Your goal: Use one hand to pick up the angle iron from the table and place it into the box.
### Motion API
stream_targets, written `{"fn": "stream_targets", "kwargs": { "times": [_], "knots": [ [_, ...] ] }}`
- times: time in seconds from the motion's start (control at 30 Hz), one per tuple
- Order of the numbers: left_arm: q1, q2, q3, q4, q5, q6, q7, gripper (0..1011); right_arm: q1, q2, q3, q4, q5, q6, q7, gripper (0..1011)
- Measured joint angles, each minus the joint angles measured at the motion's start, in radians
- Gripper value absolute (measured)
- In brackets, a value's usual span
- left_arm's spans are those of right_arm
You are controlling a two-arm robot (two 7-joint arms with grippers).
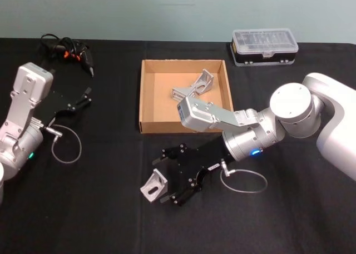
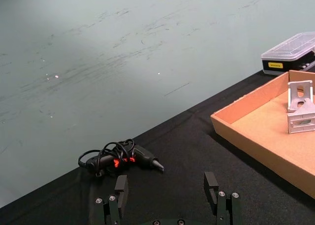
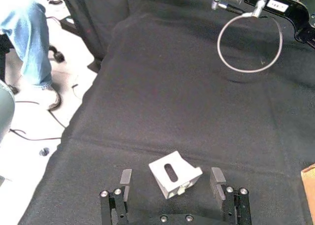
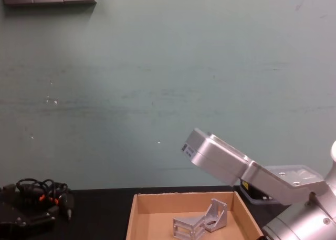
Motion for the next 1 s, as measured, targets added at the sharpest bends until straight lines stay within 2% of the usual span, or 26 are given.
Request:
{"fn": "stream_targets", "kwargs": {
  "times": [0.43,1.0],
  "knots": [
    [0.0,0.0,0.0,0.0,0.0,0.0,0.0,1011,0.014,-0.015,-0.023,0.015,0.006,-0.007,0.005,1003],
    [0.0,0.0,0.0,0.0,0.0,0.0,0.0,1011,0.015,-0.013,-0.038,0.008,0.0,-0.005,-0.006,1003]
  ]
}}
